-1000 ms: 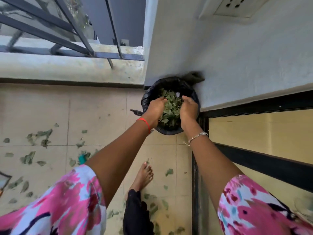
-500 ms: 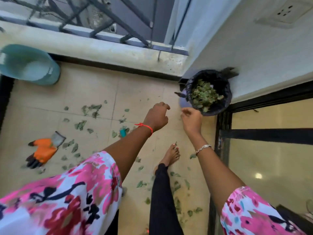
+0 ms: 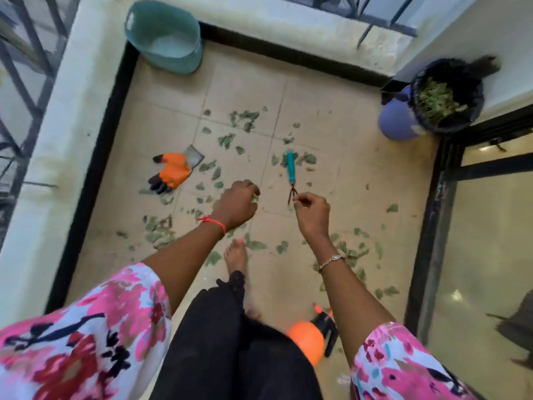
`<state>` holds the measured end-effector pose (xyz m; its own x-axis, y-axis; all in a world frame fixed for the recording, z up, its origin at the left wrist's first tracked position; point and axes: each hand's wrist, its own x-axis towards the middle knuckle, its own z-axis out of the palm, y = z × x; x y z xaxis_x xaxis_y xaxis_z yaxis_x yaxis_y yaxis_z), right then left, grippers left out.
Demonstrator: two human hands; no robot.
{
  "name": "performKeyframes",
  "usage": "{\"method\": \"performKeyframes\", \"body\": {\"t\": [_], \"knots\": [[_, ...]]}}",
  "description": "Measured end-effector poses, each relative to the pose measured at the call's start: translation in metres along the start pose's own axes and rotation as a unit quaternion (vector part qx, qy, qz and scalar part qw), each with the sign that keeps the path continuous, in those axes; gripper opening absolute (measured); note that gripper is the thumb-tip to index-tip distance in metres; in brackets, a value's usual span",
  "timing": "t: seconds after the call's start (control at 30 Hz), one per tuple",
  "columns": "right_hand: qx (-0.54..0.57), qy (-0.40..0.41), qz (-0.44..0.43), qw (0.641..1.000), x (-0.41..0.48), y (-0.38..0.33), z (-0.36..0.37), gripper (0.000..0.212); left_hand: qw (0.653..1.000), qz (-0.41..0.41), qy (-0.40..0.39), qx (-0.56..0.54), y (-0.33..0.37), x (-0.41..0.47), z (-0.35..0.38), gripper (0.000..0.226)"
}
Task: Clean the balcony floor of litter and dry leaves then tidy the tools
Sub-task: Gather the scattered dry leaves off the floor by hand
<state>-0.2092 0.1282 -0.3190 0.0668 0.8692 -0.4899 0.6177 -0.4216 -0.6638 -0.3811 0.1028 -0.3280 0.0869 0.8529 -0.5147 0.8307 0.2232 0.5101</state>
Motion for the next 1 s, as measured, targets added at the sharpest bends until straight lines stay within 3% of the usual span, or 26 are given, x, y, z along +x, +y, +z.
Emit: {"method": "performKeyframes", "body": {"t": [0.27,0.4,0.57,0.73,0.87,1.0], "knots": [[0.038,-0.017,-0.019,0.999,-0.12,0.089,0.054,0.017,0.999,-0.014,0.036,-0.031,-0.069,-0.129,0.094,0.032],[0.062,-0.022,0.029,0.997,-0.183,0.168,0.099,0.017,0.996,-0.041,0.014,-0.083,-0.102,-0.178,0.163,0.039],[0.054,-0.045,0.098,0.993,-0.251,0.246,0.155,0.037,0.995,-0.037,-0.02,-0.087,-0.143,-0.225,0.246,0.047],[0.033,-0.043,0.12,0.991,-0.255,0.331,0.225,0.047,0.996,-0.008,-0.044,-0.077,-0.194,-0.225,0.33,0.061],[0.029,-0.016,0.15,0.988,-0.239,0.397,0.303,0.058,0.997,-0.004,0.001,-0.071,-0.245,-0.198,0.4,0.073],[-0.051,0.119,0.159,0.979,-0.215,0.443,0.363,0.071,0.996,0.025,0.077,-0.023,-0.289,-0.161,0.447,0.085]]}}
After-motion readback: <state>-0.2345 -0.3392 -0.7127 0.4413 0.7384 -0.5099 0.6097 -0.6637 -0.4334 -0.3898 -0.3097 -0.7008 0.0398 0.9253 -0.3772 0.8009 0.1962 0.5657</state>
